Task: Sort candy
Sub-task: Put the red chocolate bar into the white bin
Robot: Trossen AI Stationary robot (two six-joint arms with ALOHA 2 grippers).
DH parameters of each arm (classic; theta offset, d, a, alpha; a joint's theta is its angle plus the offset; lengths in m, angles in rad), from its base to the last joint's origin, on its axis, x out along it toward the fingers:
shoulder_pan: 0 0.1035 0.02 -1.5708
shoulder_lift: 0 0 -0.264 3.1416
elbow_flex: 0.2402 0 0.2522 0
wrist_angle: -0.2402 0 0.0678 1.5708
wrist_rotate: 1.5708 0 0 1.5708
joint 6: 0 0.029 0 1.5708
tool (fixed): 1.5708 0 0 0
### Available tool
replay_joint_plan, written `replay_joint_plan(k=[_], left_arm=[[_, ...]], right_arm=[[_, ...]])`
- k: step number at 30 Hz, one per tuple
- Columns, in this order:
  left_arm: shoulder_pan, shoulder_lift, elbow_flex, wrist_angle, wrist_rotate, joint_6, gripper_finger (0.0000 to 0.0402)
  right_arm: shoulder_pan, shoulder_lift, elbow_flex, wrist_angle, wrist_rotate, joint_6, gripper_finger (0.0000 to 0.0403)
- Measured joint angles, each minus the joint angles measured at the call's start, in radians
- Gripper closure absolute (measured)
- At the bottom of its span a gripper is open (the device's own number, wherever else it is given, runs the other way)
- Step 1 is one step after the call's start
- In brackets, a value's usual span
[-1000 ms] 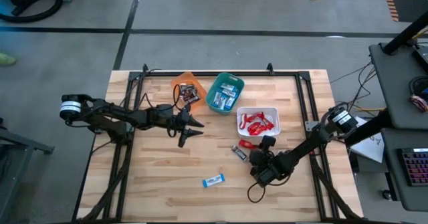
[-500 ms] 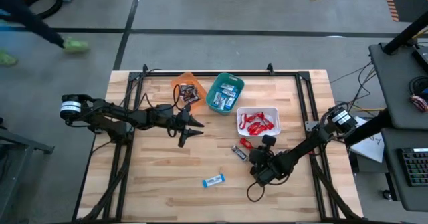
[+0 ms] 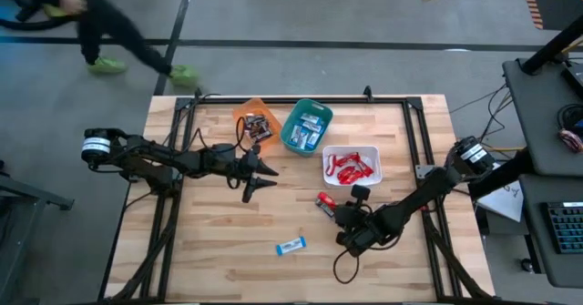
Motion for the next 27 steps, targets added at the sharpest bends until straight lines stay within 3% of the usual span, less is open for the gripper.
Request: replay_joint_plan(k=[8,17,27], left_arm=[[-0.060,0.000,0.000,0.044,-0.002,-0.029,0.0270],[-0.155,0.000,0.000,0.043,-0.083,-0.074,0.0270],[-0.259,0.000,0.000,0.032,-0.103,-0.092,0.0270]], right_arm=[[-0.067,-0.063,0.147,-0.208,0.019,0.004,0.0390],[-0.188,-0.071,0.277,-0.526,-0.038,0.011,0.0390],[-0.288,-0.069,0.258,-0.564,-0.114,0.010,0.0390]])
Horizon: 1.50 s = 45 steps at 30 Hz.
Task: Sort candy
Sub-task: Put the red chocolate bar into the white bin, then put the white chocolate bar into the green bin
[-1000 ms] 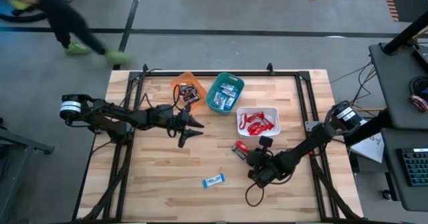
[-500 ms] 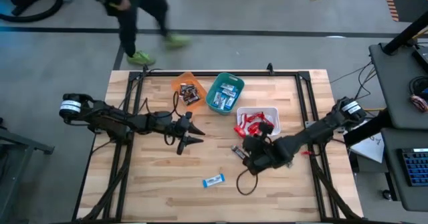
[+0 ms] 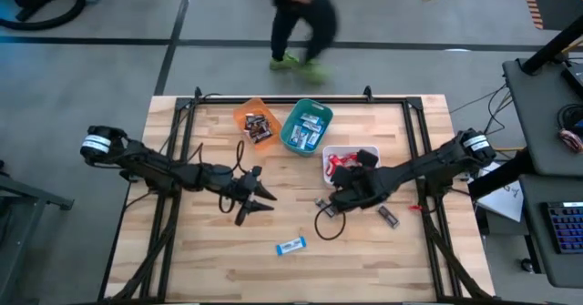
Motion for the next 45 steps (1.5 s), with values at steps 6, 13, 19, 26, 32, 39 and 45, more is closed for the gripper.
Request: replay_joint_plan(k=[6,13,19,26,32,39,45], left_arm=[[-0.069,0.000,0.000,-0.018,0.000,-0.001,0.0270],[-0.134,0.000,0.000,-0.022,-0.021,-0.023,0.0270],[-0.162,0.000,0.000,-0.021,-0.096,-0.023,0.0270],[-0.213,0.000,0.000,-0.021,-0.169,-0.036,0.0270],[-0.308,0.000,0.000,-0.013,-0.297,-0.052,0.0270],[-0.404,0.014,0.001,0.038,-0.449,-0.073,0.0270],[-0.433,0.095,0.015,0.134,-0.497,-0.078,0.0270]], right_arm=[[-0.023,0.000,-0.001,0.009,-0.001,-0.001,0.0390],[-0.045,0.000,-0.001,0.014,-0.063,0.019,0.0370],[-0.049,0.001,-0.001,0.017,-0.063,0.041,0.0317],[-0.049,0.001,0.000,0.015,-0.063,0.056,0.0274],[-0.043,0.000,0.048,0.013,-0.072,0.056,0.0271],[-0.001,0.000,0.133,0.014,-0.071,0.042,0.0271],[0.050,0.000,0.180,0.014,-0.071,0.042,0.0271]])
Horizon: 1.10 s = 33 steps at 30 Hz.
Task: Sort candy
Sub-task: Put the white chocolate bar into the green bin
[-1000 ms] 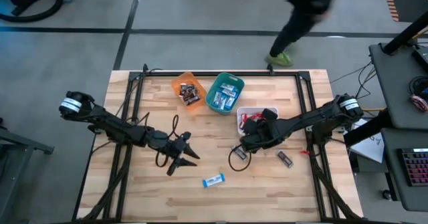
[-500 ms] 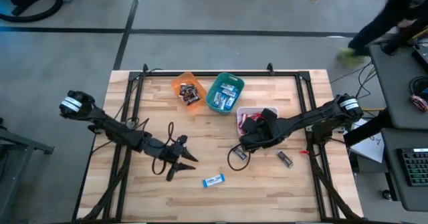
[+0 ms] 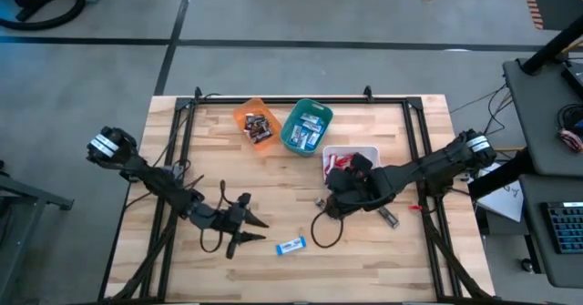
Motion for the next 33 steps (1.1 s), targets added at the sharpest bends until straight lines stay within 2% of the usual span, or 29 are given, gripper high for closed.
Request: replay_joint_plan(k=[8,16,26,33], left_arm=[[0.000,0.209,0.170,-0.037,0.000,0.038,0.0270],[0.000,0.370,0.273,-0.054,-0.003,0.033,0.0270],[0.004,0.417,0.287,-0.108,-0.049,-0.023,0.0261],[0.003,0.418,0.313,-0.214,-0.056,-0.041,0.0195]], right_arm=[[0.058,0.000,0.030,0.006,0.000,0.013,0.0271],[0.086,0.000,0.030,0.007,0.001,0.030,0.0271],[0.092,0.000,0.030,0.028,0.003,0.030,0.0271],[0.092,0.001,0.030,0.034,0.003,0.028,0.0271]])
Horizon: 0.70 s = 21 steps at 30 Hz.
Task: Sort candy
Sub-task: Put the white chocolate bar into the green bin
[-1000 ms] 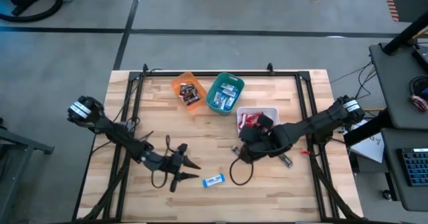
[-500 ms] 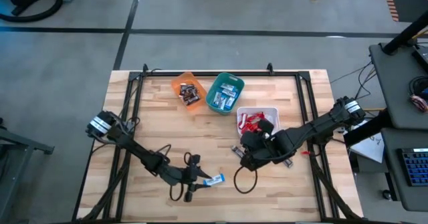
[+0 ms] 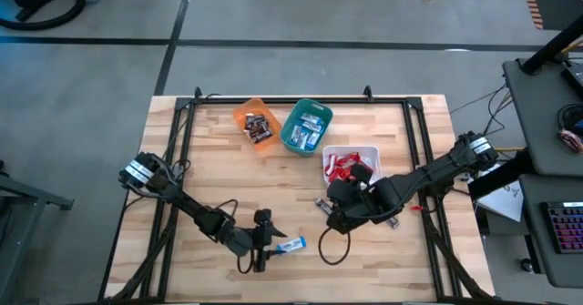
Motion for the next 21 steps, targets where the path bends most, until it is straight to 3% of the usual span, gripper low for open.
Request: replay_joint_plan(k=[7,21], left_arm=[[0.000,0.000,0.016,-0.025,-0.025,-0.025,0.0124],[0.000,0.033,0.027,-0.007,-0.051,-0.089,0.0128]], right_arm=[[0.000,0.000,0.000,0.004,0.000,0.000,0.0271],[0.000,0.001,-0.002,0.023,0.001,-0.009,0.0271]])
